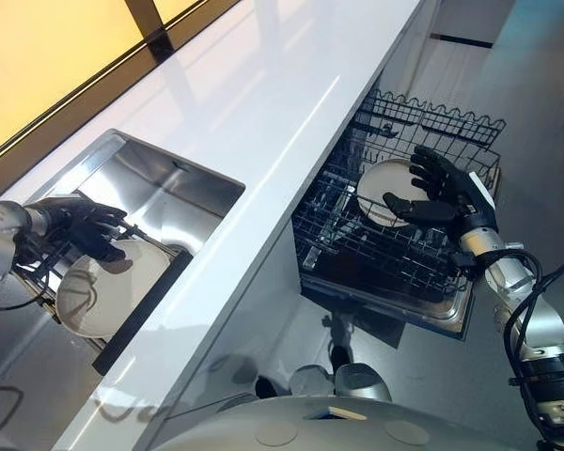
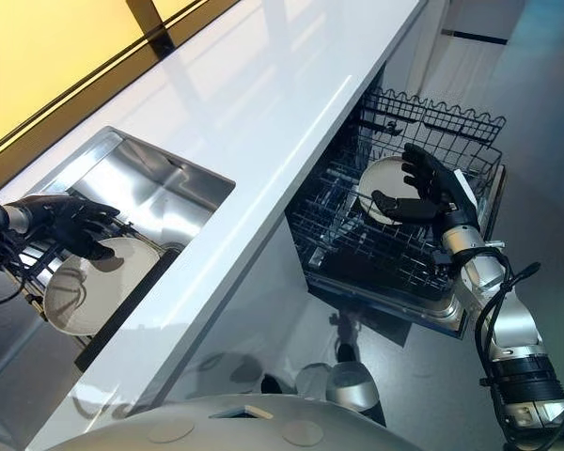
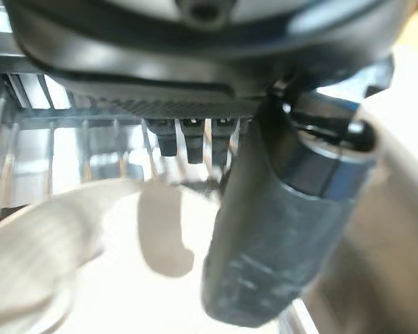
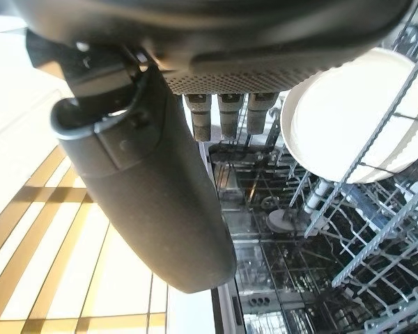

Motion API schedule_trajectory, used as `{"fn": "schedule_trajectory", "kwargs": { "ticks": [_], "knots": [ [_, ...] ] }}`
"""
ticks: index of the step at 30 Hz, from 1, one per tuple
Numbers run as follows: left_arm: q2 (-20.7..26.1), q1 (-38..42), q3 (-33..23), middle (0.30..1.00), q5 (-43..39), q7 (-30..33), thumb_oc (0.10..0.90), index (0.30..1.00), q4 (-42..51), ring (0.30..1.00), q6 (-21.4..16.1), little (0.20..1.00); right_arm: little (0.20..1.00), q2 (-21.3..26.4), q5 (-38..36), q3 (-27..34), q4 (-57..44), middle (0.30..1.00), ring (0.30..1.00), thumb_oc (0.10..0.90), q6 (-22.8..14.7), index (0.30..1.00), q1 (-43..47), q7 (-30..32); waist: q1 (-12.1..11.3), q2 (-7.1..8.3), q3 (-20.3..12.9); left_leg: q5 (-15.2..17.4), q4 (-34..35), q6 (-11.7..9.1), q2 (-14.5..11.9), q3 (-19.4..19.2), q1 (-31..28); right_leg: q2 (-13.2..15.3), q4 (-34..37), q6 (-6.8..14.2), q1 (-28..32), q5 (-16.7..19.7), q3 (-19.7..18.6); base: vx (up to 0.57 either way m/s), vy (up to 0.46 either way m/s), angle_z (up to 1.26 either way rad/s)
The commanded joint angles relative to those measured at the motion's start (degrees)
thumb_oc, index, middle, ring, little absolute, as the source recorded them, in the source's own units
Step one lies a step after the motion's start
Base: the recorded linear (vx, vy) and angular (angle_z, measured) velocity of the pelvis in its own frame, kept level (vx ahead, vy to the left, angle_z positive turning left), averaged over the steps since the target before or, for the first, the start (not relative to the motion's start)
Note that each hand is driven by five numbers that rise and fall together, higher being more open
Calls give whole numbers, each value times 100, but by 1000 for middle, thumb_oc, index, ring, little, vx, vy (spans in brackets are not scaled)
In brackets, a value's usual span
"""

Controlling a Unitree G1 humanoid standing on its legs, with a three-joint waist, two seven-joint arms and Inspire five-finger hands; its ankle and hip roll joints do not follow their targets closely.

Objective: Pick up plates and place into dishwasher.

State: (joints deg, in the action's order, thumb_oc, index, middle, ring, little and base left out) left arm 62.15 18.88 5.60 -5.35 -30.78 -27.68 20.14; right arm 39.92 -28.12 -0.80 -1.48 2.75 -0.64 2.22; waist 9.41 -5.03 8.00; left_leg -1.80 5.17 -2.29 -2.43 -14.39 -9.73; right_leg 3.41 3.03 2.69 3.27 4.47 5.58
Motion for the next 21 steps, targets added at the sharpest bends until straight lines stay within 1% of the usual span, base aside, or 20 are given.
{"fn": "schedule_trajectory", "kwargs": {
  "ticks": [1,2,3,4,5,7,10,11,13,16,18,20,21],
  "knots": [
    [406,685,-1080,900,-1237,1738,800,900,-260,900,-1275,900,900,-58,-51,424,-290,900,900,800,-563,900,500,-183,-68,60,-342,344,-202,282,425,135,394,-228,-705,490,-279,-651,206,51,-38,9],
    [286,732,-1154,900,-1410,1954,800,900,-275,900,-1504,900,900,-129,4,373,-209,900,900,800,-637,900,482,-196,-61,75,-357,330,-178,271,420,140,390,-237,-705,480,-284,-656,194,46,-36,9],
    [192,737,-1212,900,-1555,2066,800,900,-327,900,-1648,900,900,-170,26,341,-164,900,900,800,-696,900,451,-206,-54,89,-363,319,-159,268,420,145,387,-245,-700,472,-285,-656,186,35,-28,7],
    [-6,698,-1287,900,-1879,2312,800,900,-314,900,-1901,900,900,-225,55,285,-112,900,900,800,-775,900,392,-217,-35,114,-373,300,-127,261,420,152,381,-261,-693,456,-288,-659,167,28,-22,3],
    [-115,658,-1317,900,-1948,2455,800,900,-268,900,-2053,900,900,-255,83,247,-104,900,900,800,-810,900,365,-218,-26,121,-378,291,-109,260,420,160,377,-266,-693,447,-292,-662,160,0,0,0],
    [-386,581,-1408,900,-2284,2763,800,900,-12,900,-2204,900,900,-309,108,181,-100,900,900,800,-857,900,318,-221,-12,162,-372,279,-85,255,414,170,376,-277,-698,431,-300,-676,145,0,0,0],
    [-640,438,-1462,900,-2271,3029,800,900,312,900,-2346,900,900,-350,108,139,-138,900,900,800,-820,900,326,-178,-16,199,-352,269,-78,243,405,195,381,-282,-714,417,-311,-687,152,0,0,0],
    [-667,412,-1470,900,-2238,3054,800,900,359,900,-2352,900,900,-352,101,135,-142,900,900,800,-814,900,329,-175,-17,202,-349,267,-78,241,404,200,382,-282,-717,415,-311,-689,155,0,0,0],
    [-798,250,-1481,900,-2137,3193,800,900,652,900,-2249,900,900,-368,76,126,-172,900,900,800,-769,900,351,-141,-52,226,-314,253,-89,226,390,228,399,-280,-743,403,-316,-707,178,-12,-16,1],
    [-778,152,-1460,900,-1931,3131,800,900,759,900,-2091,900,900,-370,78,96,-194,900,900,800,-721,900,391,-104,-84,226,-287,242,-99,224,383,255,412,-278,-760,392,-310,-725,205,-10,-10,6],
    [-655,118,-1401,900,-1765,2783,800,900,700,900,-1874,900,900,-322,46,83,-198,900,900,800,-650,900,457,-79,-118,210,-271,238,-115,220,375,286,423,-273,-782,388,-310,-736,239,-13,-16,15],
    [-544,139,-1327,900,-1648,2390,800,900,604,900,-1752,900,900,-288,25,73,-185,900,900,800,-642,900,498,-75,-132,192,-256,238,-139,218,368,297,437,-268,-800,388,-310,-747,259,-11,-10,15],
    [-486,160,-1280,900,-1663,2174,800,900,566,900,-1606,900,900,-275,18,69,-177,900,900,800,-647,900,511,-75,-135,184,-253,240,-145,218,366,298,440,-265,-801,388,-307,-750,268,-12,-8,10]
  ]
}}
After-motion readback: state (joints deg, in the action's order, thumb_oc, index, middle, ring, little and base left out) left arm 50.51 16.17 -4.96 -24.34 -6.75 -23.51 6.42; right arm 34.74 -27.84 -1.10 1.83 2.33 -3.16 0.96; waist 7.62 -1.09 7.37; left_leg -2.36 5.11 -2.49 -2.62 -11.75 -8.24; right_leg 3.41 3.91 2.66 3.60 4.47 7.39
